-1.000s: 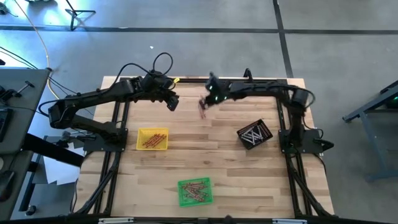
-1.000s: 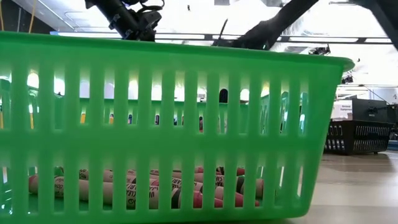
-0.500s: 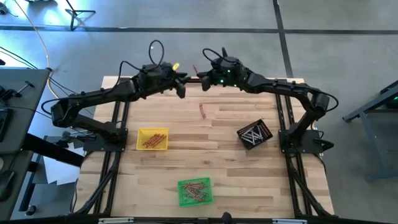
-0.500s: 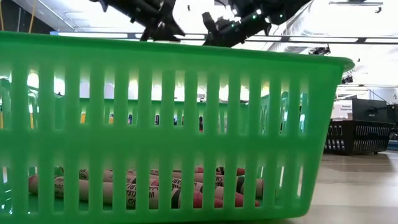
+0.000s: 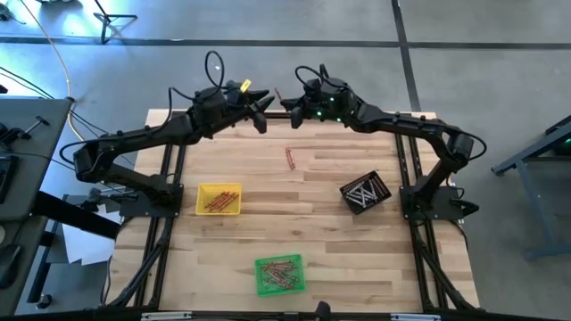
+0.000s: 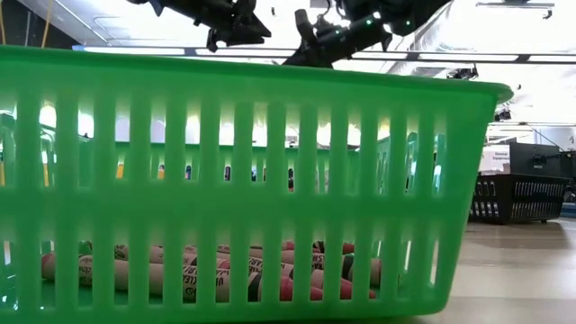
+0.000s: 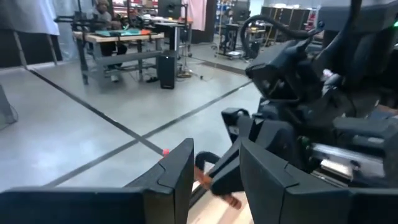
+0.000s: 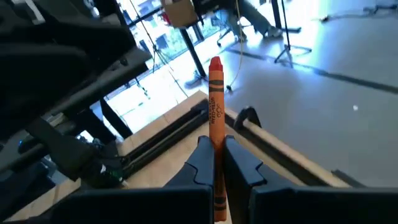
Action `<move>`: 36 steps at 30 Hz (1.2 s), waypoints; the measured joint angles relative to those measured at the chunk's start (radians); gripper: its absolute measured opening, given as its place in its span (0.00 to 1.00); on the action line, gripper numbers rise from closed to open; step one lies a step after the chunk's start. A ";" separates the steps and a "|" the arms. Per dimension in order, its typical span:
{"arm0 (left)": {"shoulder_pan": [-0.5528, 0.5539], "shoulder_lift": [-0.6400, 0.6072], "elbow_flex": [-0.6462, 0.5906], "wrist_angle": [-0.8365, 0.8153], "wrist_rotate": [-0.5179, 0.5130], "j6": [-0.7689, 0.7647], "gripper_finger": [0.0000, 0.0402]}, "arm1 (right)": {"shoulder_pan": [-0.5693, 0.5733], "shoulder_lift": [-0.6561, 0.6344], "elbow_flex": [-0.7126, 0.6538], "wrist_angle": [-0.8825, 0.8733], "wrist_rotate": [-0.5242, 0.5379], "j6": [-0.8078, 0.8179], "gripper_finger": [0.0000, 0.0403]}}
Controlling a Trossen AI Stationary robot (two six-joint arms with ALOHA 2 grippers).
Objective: Sort crayons
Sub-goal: Put the right orange crayon into the yellow bin
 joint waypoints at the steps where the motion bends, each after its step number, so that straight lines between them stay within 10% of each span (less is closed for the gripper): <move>1: 0.004 0.001 0.000 0.000 0.000 0.003 0.29 | -0.002 0.000 0.000 0.013 0.000 -0.008 0.00; 36: 0.050 0.140 0.002 0.219 0.131 -0.090 0.28 | 0.026 0.000 0.001 0.145 -0.071 -0.203 0.00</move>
